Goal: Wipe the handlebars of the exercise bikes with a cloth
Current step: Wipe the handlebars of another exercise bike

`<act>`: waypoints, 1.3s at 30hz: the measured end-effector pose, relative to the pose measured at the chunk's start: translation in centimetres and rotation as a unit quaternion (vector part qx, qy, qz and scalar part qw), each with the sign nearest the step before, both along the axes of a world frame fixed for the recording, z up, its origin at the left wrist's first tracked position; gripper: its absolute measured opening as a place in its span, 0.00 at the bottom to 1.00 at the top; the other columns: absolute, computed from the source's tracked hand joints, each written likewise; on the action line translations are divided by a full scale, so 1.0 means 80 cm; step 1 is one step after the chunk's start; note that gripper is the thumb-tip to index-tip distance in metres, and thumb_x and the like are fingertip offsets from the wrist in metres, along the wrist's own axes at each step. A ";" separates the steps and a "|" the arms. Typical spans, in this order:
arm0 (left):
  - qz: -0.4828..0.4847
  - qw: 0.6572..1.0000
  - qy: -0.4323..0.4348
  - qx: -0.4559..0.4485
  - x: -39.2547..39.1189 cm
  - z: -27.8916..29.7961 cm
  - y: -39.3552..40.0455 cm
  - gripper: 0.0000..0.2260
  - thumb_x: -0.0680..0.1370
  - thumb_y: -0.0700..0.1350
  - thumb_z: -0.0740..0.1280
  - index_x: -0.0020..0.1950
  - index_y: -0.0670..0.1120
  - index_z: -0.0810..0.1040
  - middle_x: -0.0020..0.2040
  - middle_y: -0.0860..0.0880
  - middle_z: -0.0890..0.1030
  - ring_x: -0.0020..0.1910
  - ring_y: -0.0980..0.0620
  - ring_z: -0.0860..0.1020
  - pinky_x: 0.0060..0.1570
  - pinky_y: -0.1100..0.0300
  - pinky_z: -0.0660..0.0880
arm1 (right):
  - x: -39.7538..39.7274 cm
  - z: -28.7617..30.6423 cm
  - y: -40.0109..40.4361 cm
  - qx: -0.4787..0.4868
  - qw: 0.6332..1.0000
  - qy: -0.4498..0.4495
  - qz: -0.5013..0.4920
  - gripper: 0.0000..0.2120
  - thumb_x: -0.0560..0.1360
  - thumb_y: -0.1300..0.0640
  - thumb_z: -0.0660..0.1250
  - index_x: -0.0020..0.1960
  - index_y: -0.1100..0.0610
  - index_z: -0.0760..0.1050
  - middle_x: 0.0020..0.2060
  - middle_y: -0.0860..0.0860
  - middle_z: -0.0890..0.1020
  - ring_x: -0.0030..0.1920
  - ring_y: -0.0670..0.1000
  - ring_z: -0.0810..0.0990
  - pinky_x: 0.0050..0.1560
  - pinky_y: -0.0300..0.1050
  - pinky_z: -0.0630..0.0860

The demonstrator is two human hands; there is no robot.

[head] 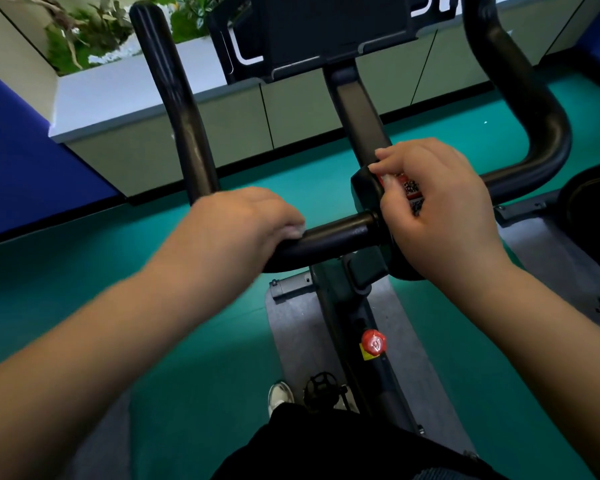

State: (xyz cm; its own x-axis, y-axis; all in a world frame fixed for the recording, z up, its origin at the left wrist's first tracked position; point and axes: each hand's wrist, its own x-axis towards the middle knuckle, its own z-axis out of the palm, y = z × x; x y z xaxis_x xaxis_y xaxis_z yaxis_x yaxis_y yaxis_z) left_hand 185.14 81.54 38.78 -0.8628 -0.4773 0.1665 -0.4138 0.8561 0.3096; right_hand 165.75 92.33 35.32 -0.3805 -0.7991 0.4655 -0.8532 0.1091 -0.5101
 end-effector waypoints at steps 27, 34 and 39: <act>0.336 0.537 0.303 0.712 -0.040 -0.059 0.135 0.11 0.73 0.42 0.69 0.53 0.39 0.81 0.47 0.39 0.84 0.42 0.45 0.83 0.47 0.52 0.80 | -0.004 -0.006 0.000 -0.041 0.999 0.002 0.011 0.08 0.75 0.61 0.61 0.50 0.59 0.78 0.50 0.52 0.81 0.54 0.54 0.77 0.57 0.43 0.70; 0.374 0.498 0.363 0.693 -0.060 -0.065 0.128 0.13 0.73 0.39 0.72 0.56 0.36 0.79 0.50 0.35 0.83 0.47 0.39 0.82 0.53 0.48 0.78 | -0.003 -0.005 0.000 -0.042 0.999 0.001 0.011 0.09 0.75 0.61 0.61 0.50 0.59 0.78 0.50 0.52 0.81 0.54 0.53 0.78 0.57 0.44 0.71; 0.397 0.486 0.397 0.670 -0.022 -0.066 0.116 0.14 0.72 0.40 0.71 0.56 0.37 0.79 0.49 0.38 0.83 0.45 0.41 0.82 0.42 0.55 0.80 | -0.003 -0.004 0.000 -0.037 0.999 -0.006 0.008 0.08 0.76 0.61 0.61 0.50 0.58 0.78 0.50 0.51 0.81 0.55 0.53 0.77 0.58 0.42 0.71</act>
State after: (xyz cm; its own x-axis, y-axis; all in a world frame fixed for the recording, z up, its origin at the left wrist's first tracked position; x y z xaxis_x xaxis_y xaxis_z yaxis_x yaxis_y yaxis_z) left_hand 183.40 90.81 33.47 -0.2370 -0.7457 -0.6227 0.2555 -0.6662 0.7006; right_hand 165.52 92.35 35.00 -0.3741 -0.7682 0.5196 -0.8485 0.0574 -0.5260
